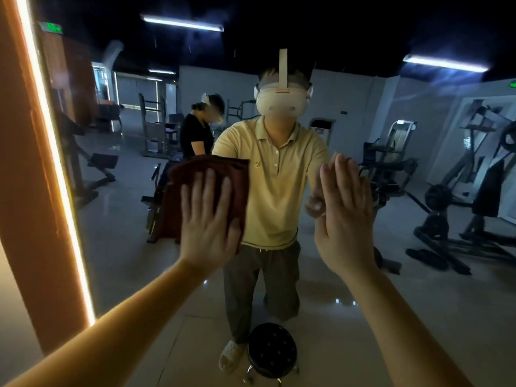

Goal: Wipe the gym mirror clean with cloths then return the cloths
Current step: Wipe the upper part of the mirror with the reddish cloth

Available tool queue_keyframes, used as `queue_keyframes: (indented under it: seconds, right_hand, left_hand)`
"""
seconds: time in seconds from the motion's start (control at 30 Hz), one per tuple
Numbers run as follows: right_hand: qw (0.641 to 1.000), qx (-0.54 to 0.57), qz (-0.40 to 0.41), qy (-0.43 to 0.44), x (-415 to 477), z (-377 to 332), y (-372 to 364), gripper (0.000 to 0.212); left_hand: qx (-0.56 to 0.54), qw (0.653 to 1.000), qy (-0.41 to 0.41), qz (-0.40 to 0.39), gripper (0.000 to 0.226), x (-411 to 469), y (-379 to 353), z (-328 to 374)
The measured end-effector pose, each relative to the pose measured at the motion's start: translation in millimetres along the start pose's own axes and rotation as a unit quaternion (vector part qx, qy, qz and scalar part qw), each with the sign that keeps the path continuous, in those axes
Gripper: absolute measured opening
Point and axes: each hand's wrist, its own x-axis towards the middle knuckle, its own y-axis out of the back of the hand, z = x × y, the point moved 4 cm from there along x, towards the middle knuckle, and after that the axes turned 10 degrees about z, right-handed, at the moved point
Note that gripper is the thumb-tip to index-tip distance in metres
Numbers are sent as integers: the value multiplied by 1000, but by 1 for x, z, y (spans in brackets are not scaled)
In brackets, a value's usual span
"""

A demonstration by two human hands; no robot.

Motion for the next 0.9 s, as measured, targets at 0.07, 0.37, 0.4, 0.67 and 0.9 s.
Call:
queue_keyframes:
  seconds: [0.07,0.37,0.4,0.67,0.9]
  right_hand:
    - [1000,8,4,13,0,3,-1,69]
    - [986,76,66,132,-38,22,-6,51]
    - [986,71,56,139,-44,18,-12,52]
    - [980,6,-12,197,-74,34,-29,68]
    - [979,24,94,178,-80,30,-40,58]
  left_hand:
    - [-4,1000,4,5,72,6,-20,39]
    - [-29,972,-218,-76,67,-28,-51,89]
    - [-14,980,-190,-65,66,-33,-46,66]
    - [90,955,281,24,89,-106,15,-39]
    - [50,992,63,95,67,-52,-54,101]
